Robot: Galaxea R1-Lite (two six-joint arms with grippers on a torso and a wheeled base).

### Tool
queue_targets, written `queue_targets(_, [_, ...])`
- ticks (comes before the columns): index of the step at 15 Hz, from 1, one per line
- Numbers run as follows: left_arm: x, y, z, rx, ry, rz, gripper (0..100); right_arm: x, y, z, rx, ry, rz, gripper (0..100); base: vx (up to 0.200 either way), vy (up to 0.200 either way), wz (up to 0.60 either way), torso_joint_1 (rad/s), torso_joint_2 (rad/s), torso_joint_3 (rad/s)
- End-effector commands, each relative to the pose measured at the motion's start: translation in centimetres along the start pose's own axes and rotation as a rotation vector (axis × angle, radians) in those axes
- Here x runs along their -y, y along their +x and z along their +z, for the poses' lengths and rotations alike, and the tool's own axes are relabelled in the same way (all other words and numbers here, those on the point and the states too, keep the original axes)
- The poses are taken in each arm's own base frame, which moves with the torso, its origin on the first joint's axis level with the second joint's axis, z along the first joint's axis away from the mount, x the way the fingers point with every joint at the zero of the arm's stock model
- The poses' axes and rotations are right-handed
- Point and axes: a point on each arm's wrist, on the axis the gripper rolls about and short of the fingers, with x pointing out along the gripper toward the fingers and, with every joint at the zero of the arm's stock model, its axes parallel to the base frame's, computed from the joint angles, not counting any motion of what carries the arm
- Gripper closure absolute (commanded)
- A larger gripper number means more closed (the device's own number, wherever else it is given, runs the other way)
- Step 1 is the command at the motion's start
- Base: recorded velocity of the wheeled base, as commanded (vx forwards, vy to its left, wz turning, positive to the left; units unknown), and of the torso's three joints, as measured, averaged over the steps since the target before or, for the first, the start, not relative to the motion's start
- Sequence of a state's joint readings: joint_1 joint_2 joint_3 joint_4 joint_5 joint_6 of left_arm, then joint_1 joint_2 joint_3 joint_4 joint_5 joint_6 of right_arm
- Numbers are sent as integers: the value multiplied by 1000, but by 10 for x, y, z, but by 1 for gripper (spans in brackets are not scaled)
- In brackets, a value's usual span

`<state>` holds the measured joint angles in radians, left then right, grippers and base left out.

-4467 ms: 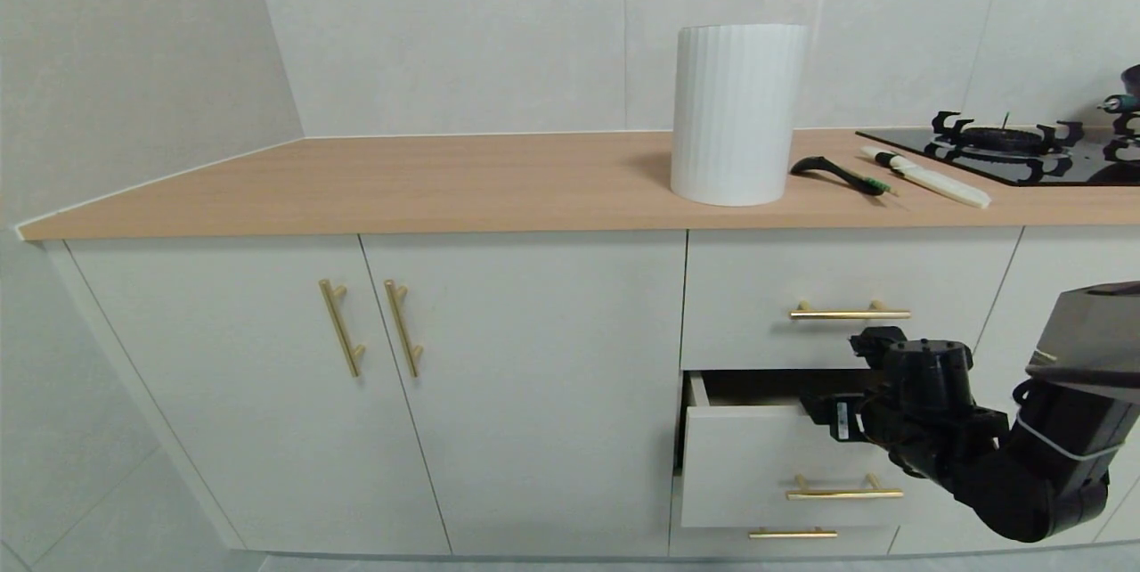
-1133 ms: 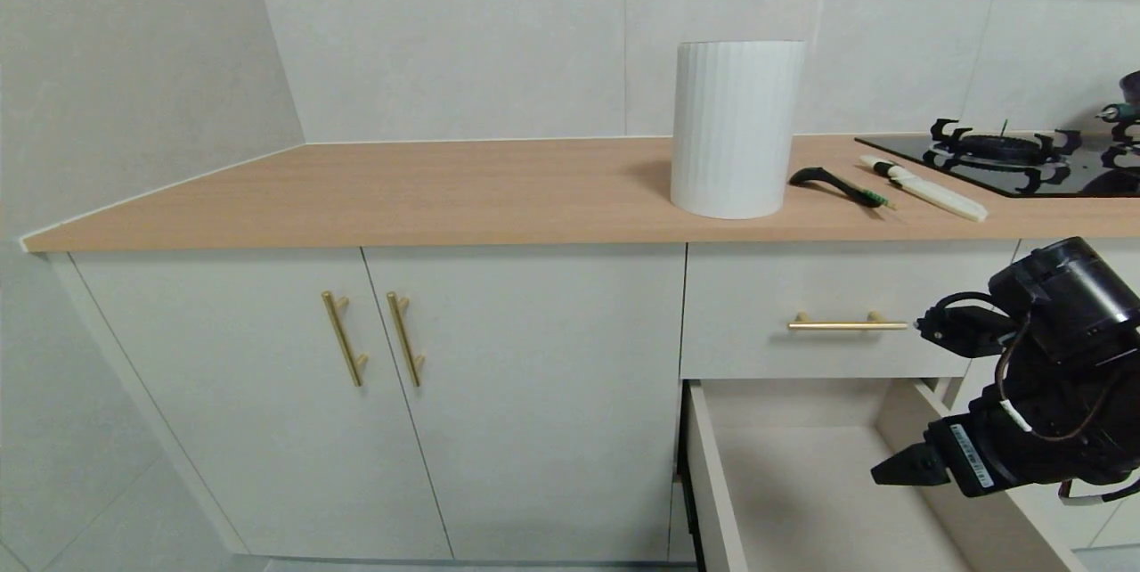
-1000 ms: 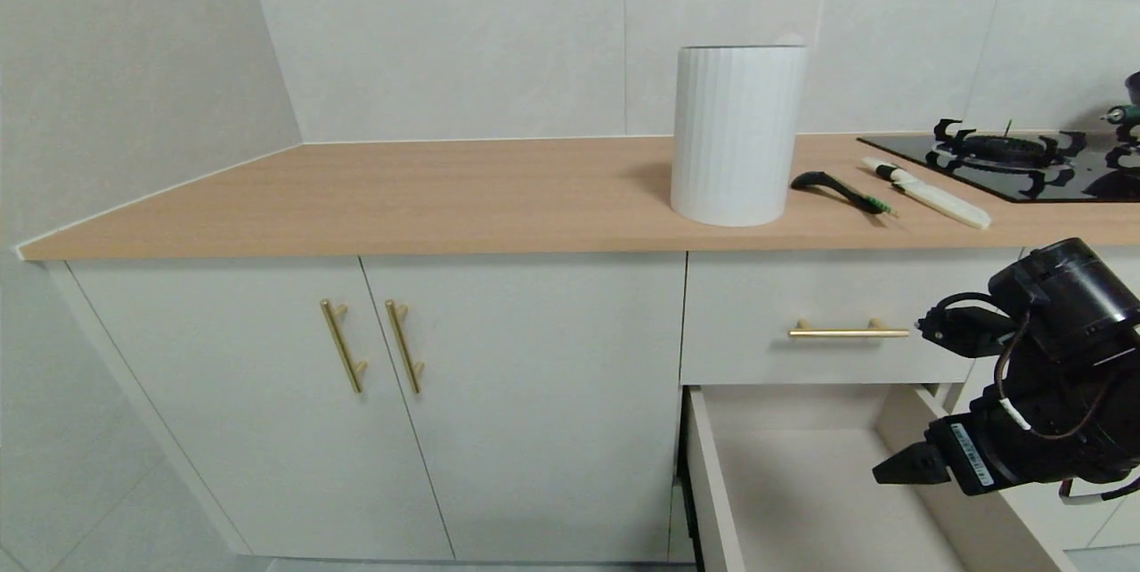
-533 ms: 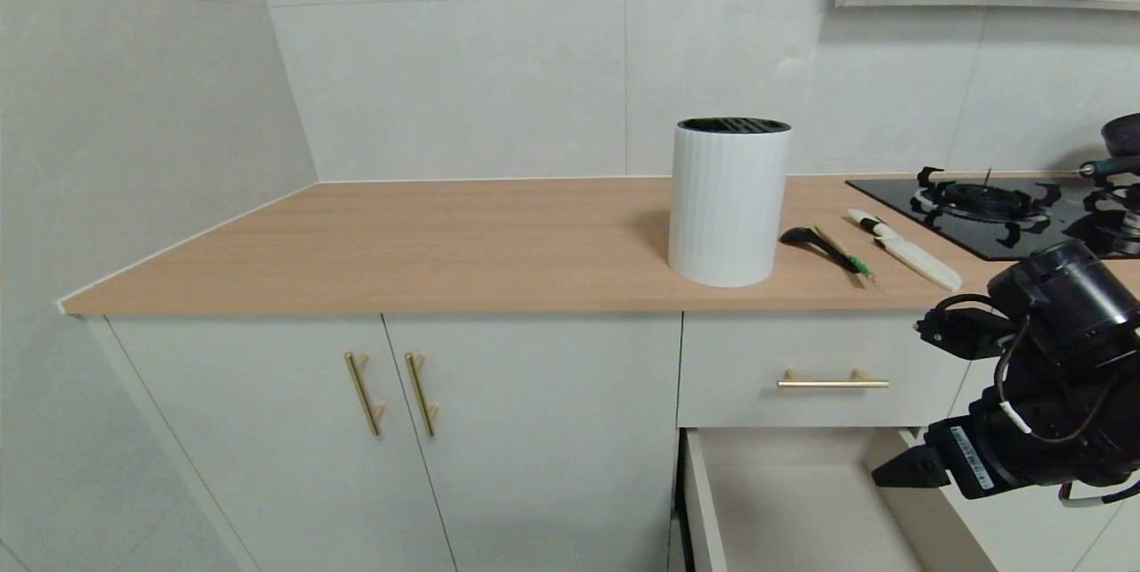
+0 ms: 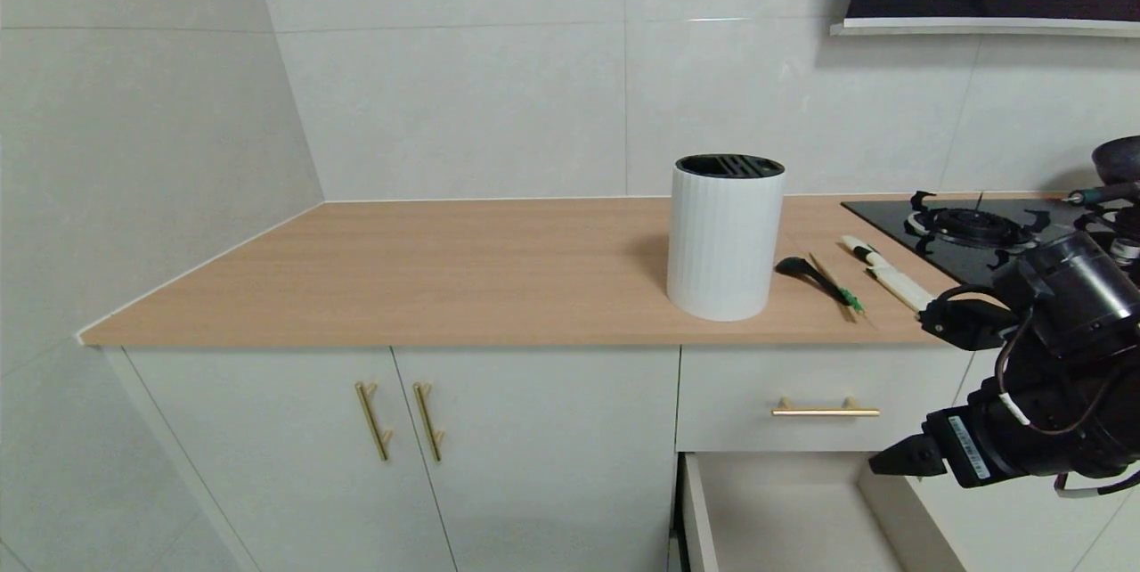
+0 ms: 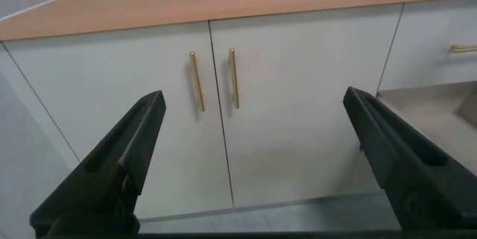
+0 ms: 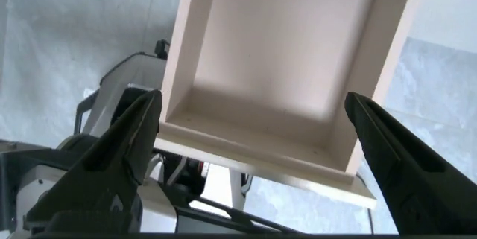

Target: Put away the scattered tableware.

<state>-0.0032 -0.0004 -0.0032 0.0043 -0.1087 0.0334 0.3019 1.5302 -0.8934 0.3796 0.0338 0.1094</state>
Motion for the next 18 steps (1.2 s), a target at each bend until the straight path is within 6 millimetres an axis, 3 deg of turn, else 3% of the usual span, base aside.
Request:
queue_targets(1, [0,0,0,-1,0,0,0,2,-4,6,52,7,0,0,0,0,0,0,0,0])
queue_targets(2, [0,0,0,-1,0,0,0,2,-4,10,78,5,-1,0,0,0,0,0,0,0])
queue_targets(4, [0,0,0,-1,0,0,0,9,-7,40,192,35,-18,0,0,0,0,0,0,0])
queue_targets(5, [0,0,0,-1,0,0,0,9,-8,66,251,78,-20,0,0,0,0,0,0,0])
queue_targets(7, [0,0,0,1,0,0,0,8,-2,85,276,158,-9,0,0,0,0,0,0,0])
queue_targets(11, [0,0,0,-1,0,0,0,12,29,100,286,191,-73,0,0,0,0,0,0,0])
queue_targets(14, [0,0,0,-1,0,0,0,28,62,113,343,229,-143,0,0,0,0,0,0,0])
queue_targets(18, [0,0,0,1,0,0,0,48,90,122,388,268,-225,0,0,0,0,0,0,0])
